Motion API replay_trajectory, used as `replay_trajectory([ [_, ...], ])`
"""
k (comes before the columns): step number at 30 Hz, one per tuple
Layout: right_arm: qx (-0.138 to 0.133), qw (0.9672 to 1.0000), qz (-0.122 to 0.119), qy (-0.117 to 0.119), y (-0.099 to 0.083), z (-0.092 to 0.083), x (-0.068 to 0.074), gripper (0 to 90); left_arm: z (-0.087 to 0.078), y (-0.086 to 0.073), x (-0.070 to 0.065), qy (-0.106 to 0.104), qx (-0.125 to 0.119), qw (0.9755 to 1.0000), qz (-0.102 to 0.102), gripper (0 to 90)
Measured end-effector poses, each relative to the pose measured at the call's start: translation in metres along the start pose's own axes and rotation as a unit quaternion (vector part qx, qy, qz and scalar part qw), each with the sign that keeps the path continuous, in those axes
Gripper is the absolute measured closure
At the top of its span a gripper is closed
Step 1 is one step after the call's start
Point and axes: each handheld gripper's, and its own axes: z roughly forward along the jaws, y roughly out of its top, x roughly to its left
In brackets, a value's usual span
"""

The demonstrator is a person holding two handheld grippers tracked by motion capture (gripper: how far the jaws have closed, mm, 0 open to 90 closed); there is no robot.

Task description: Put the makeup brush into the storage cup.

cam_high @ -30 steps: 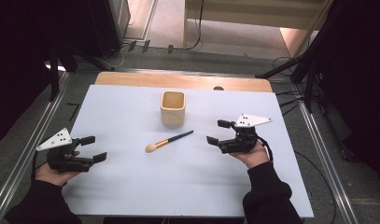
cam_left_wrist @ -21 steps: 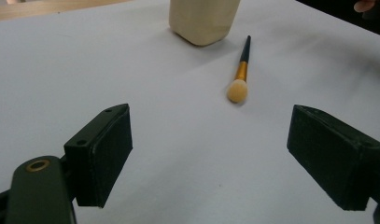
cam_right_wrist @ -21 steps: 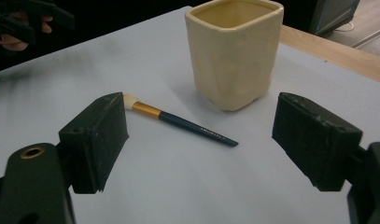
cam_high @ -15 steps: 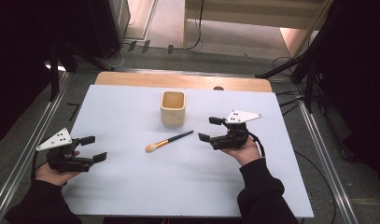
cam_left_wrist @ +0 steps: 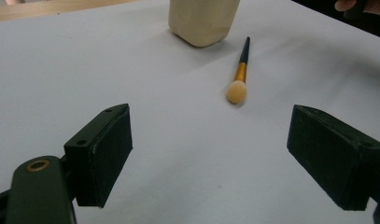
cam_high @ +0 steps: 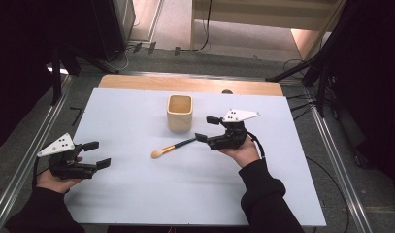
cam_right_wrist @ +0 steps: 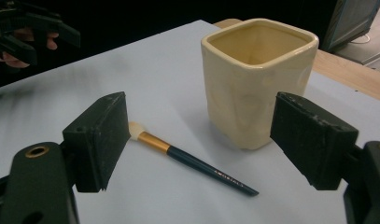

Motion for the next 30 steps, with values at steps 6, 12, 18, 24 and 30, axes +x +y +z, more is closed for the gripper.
replay_trajectory([
  [6,-0.005,0.9999,0.004,0.009,0.006,0.013,0.001,20.2,0.000,0.000,0.001,0.002,0.000,1.0000,-0.002,14.6],
  [12,-0.004,0.9998,-0.001,0.019,0.012,0.024,0.004,20.2,-0.001,0.000,0.000,-0.001,-0.003,1.0000,-0.003,14.6],
  [18,-0.009,0.9996,-0.005,0.026,0.021,0.033,0.005,20.3,-0.001,0.000,0.000,0.000,-0.003,1.0000,-0.003,14.7],
  [24,0.000,0.9991,-0.020,0.038,0.030,0.045,0.010,20.3,-0.001,0.000,0.000,0.002,-0.003,1.0000,-0.004,14.7],
  [30,0.017,0.9987,-0.026,0.041,0.031,0.051,0.012,20.3,-0.002,0.000,0.001,0.000,-0.004,1.0000,-0.003,14.6],
])
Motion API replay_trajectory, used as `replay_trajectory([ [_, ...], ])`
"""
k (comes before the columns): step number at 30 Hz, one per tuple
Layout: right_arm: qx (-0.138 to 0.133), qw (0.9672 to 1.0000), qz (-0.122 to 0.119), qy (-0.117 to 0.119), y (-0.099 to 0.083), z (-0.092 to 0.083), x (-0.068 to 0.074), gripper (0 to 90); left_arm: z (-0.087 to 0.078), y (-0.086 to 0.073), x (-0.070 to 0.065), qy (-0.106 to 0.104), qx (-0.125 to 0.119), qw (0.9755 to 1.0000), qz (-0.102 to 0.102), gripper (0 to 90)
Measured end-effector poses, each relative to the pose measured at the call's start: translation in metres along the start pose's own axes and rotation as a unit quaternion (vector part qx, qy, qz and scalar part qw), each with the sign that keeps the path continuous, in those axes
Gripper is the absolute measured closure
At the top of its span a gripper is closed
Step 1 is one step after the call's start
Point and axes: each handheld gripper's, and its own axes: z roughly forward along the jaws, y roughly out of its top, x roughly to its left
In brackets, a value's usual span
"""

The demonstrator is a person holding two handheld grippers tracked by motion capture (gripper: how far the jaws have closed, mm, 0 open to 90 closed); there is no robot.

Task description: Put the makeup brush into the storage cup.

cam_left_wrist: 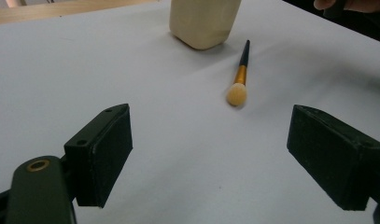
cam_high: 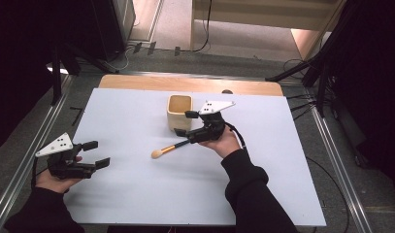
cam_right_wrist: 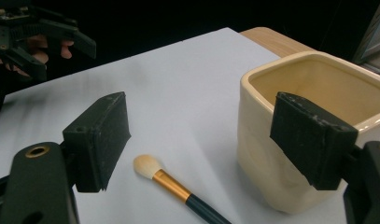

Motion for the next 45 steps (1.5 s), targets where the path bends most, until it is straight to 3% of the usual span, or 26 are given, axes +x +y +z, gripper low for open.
replay_trajectory([
  [3,0.011,0.9999,-0.005,0.003,0.001,0.002,0.001,20.3,0.000,0.000,0.000,0.000,0.001,1.0000,0.000,14.7],
  [5,0.039,0.9991,-0.017,0.005,0.003,0.005,0.002,20.4,0.000,0.000,0.000,0.000,0.001,1.0000,0.001,14.6],
  [8,0.056,0.9982,-0.021,0.009,0.004,0.007,0.002,20.6,0.000,0.000,0.000,0.000,0.001,1.0000,0.001,14.6],
  [11,0.081,0.9961,-0.030,0.018,0.007,0.011,0.003,22.1,0.000,0.000,0.000,0.000,0.000,1.0000,0.000,14.6],
  [13,0.109,0.9926,-0.047,0.026,0.010,0.015,0.004,22.2,-0.001,0.000,0.000,0.001,0.000,1.0000,0.001,14.6],
  [16,0.122,0.9907,-0.052,0.032,0.011,0.017,0.005,23.0,-0.001,0.000,0.000,0.001,0.001,1.0000,-0.001,14.6],
  [17,0.145,0.9869,-0.060,0.035,0.013,0.021,0.006,23.0,-0.001,0.000,0.000,0.001,0.000,1.0000,-0.001,14.6],
  [18,0.145,0.9869,-0.060,0.035,0.013,0.021,0.006,23.0,-0.001,0.000,0.000,0.001,0.001,1.0000,-0.001,14.6],
  [19,0.166,0.9827,-0.070,0.041,0.015,0.024,0.007,23.1,-0.001,0.000,0.000,0.001,0.000,1.0000,-0.001,14.6],
  [20,0.166,0.9827,-0.070,0.041,0.015,0.024,0.007,23.1,-0.001,0.000,0.000,0.001,0.000,1.0000,-0.001,14.6],
  [22,0.191,0.9772,-0.075,0.053,0.016,0.030,0.007,23.3,-0.001,0.000,0.000,0.001,0.001,1.0000,-0.001,14.6],
  [23,0.191,0.9772,-0.075,0.053,0.016,0.030,0.007,23.3,-0.001,0.000,0.000,0.002,0.001,1.0000,-0.001,14.6],
  [24,0.212,0.9720,-0.083,0.060,0.017,0.033,0.007,23.7,-0.001,0.000,0.000,0.001,0.001,1.0000,-0.001,14.6],
  [25,0.221,0.9694,-0.089,0.060,0.017,0.034,0.007,23.7,-0.001,0.000,0.001,0.001,0.001,1.0000,-0.001,14.6],
  [26,0.221,0.9694,-0.089,0.060,0.017,0.034,0.007,23.7,-0.001,0.000,0.001,0.001,0.001,1.0000,-0.001,14.6],
  [27,0.233,0.9659,-0.097,0.059,0.018,0.036,0.007,24.2,-0.001,0.000,0.001,0.002,0.001,1.0000,-0.001,14.6],
  [29,0.238,0.9645,-0.097,0.060,0.018,0.037,0.007,24.5,-0.001,0.000,0.001,0.003,0.001,1.0000,-0.001,14.6],
  [35,0.274,0.9526,-0.116,0.063,0.019,0.041,0.008,26.8,-0.001,0.000,0.001,0.001,0.004,1.0000,0.000,14.7],
  [40,0.308,0.9403,-0.134,0.056,0.021,0.047,0.009,28.2,0.000,0.000,0.000,0.003,0.004,1.0000,0.002,14.7],
  [41,0.308,0.9403,-0.134,0.056,0.021,0.047,0.009,28.2,0.000,0.000,0.000,0.003,0.004,1.0000,0.002,14.7],
  [45,0.325,0.9317,-0.153,0.056,0.022,0.053,0.011,27.9,0.000,0.000,0.000,0.003,0.004,1.0000,0.002,14.7],
])
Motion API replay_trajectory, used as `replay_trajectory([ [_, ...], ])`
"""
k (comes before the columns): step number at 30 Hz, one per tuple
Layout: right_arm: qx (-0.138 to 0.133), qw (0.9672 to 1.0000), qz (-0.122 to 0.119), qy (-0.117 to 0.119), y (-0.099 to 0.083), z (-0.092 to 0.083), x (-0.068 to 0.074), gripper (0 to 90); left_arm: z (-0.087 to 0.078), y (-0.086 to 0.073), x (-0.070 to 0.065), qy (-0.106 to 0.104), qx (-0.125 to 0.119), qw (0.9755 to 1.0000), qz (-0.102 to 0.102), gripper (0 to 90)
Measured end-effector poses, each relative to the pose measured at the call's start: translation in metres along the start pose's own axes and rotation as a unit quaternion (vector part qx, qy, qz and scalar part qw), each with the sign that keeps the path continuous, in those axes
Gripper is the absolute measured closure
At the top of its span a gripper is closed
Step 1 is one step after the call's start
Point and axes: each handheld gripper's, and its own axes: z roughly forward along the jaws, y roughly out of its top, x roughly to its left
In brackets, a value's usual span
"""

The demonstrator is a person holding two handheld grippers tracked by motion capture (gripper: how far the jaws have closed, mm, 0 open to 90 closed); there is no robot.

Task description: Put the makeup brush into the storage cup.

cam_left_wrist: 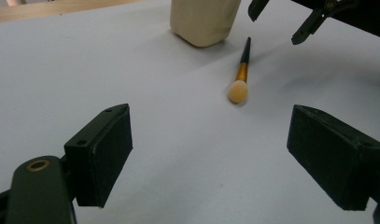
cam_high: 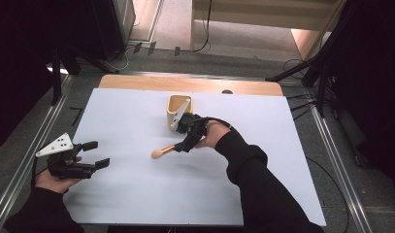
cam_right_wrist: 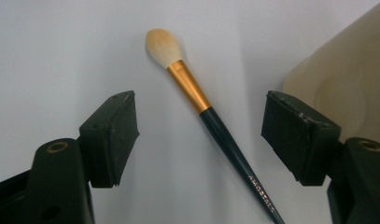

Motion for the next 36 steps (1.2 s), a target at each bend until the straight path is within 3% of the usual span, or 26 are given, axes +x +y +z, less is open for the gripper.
replay_trajectory([
  [5,0.024,0.9997,-0.007,0.002,0.003,0.006,-0.001,30.6,0.000,0.000,0.000,-0.001,0.002,1.0000,0.000,14.6],
  [10,0.027,0.9996,0.001,0.008,0.003,0.012,-0.003,31.5,0.000,0.000,0.000,-0.001,0.000,1.0000,-0.001,14.6],
  [22,0.046,0.9988,-0.007,0.014,0.004,0.024,-0.006,36.0,0.000,0.000,0.000,-0.001,0.000,1.0000,0.000,14.6],
  [28,0.051,0.9983,-0.023,0.014,0.005,0.031,-0.008,44.2,0.000,0.000,0.001,-0.001,0.001,1.0000,0.000,14.7],
  [36,0.075,0.9968,-0.024,0.015,0.006,0.041,-0.010,48.4,0.000,0.000,0.000,-0.001,-0.001,1.0000,-0.001,14.6],
])
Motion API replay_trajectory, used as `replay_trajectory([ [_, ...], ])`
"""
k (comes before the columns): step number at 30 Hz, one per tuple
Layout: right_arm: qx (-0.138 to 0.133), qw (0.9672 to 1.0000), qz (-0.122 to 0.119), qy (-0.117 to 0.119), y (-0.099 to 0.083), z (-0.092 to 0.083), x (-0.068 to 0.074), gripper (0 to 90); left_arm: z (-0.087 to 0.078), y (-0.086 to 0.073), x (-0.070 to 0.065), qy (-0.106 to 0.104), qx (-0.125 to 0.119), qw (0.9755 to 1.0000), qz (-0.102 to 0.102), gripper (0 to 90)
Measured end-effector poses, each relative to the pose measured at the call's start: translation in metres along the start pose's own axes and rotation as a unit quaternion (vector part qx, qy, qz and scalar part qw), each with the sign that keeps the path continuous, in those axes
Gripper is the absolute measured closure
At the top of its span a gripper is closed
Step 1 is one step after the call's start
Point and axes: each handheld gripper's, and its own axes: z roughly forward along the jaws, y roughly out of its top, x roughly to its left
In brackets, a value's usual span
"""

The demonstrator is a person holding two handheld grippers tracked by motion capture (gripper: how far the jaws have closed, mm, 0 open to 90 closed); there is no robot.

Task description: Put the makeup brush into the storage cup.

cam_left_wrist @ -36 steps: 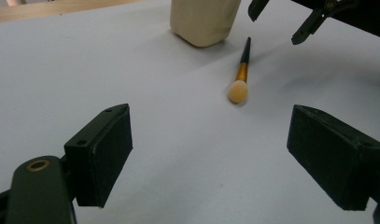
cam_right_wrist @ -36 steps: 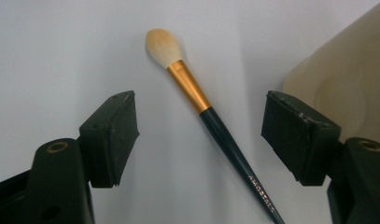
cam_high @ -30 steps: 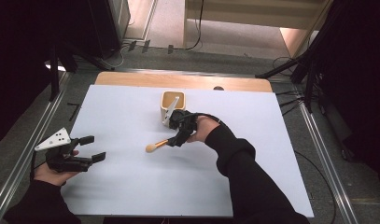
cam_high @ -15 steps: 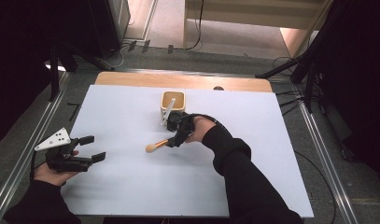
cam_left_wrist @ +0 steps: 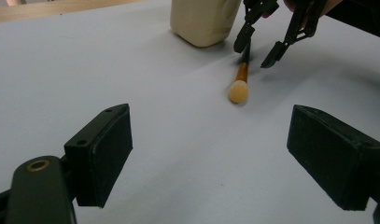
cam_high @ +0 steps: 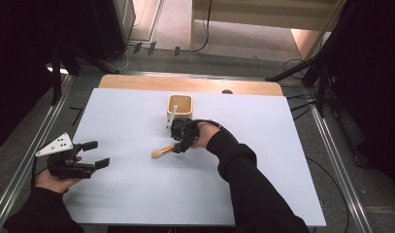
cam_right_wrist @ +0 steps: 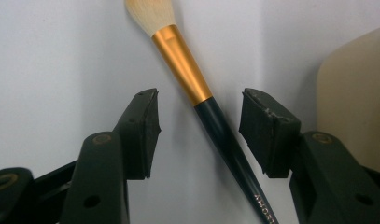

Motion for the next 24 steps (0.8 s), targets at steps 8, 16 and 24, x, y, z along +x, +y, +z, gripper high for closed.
replay_trajectory([
  [8,0.013,0.9999,0.002,-0.005,0.003,0.006,-0.001,49.2,0.000,0.000,0.000,-0.001,0.002,1.0000,0.000,14.6],
  [16,0.034,0.9993,-0.013,-0.004,0.008,0.013,-0.002,51.1,0.000,0.000,0.001,-0.001,0.001,1.0000,0.000,14.7],
  [24,0.047,0.9987,-0.017,-0.004,0.012,0.013,0.000,56.9,0.000,0.000,0.000,0.000,0.001,1.0000,0.002,14.7],
])
